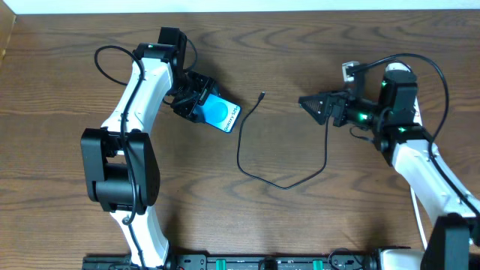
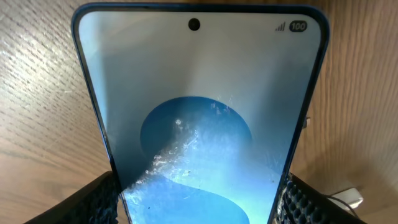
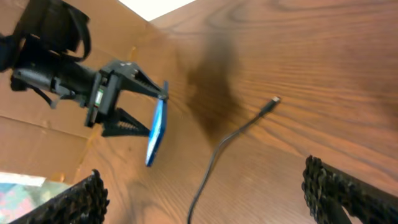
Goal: Plug charger to phone and switch on socket
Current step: 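Move the right gripper toward the phone held by the left gripper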
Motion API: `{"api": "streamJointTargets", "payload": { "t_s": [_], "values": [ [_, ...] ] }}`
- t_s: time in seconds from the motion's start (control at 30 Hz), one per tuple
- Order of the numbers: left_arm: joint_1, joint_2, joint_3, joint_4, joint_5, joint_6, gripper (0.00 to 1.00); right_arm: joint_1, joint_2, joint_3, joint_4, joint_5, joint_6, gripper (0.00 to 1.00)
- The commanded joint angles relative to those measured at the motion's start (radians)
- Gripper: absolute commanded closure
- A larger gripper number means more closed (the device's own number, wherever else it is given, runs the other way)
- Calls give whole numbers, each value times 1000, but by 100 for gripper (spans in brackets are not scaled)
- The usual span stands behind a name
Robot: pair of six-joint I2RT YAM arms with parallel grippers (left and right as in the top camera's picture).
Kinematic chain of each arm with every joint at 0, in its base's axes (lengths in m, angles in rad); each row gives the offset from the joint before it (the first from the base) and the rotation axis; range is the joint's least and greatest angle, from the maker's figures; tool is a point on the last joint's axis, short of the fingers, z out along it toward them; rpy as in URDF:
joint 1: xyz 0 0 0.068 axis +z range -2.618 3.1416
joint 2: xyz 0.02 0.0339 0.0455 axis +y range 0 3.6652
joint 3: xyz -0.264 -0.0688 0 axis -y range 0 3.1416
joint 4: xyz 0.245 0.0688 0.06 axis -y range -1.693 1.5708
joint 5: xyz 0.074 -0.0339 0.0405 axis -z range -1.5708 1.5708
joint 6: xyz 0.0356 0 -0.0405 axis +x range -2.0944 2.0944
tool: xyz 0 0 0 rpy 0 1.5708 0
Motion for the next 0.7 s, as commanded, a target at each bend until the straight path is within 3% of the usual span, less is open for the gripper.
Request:
{"api": "streamJointTargets", "payload": {
  "t_s": [0.0, 0.1, 0.37, 0.67],
  "values": [
    [-2, -17, 5, -3, 27, -60, 34, 43, 42, 21, 60, -23, 89, 1],
    [-12, -17, 5, 11, 27, -82, 34, 100, 78, 21, 122, 80, 158, 8],
    [-57, -17, 5, 49, 27, -126, 34, 261, 104, 21, 186, 335, 262, 11],
    [-111, -17, 5, 60, 28, -174, 34, 327, 129, 21, 165, 403, 372, 22]
  ]
}}
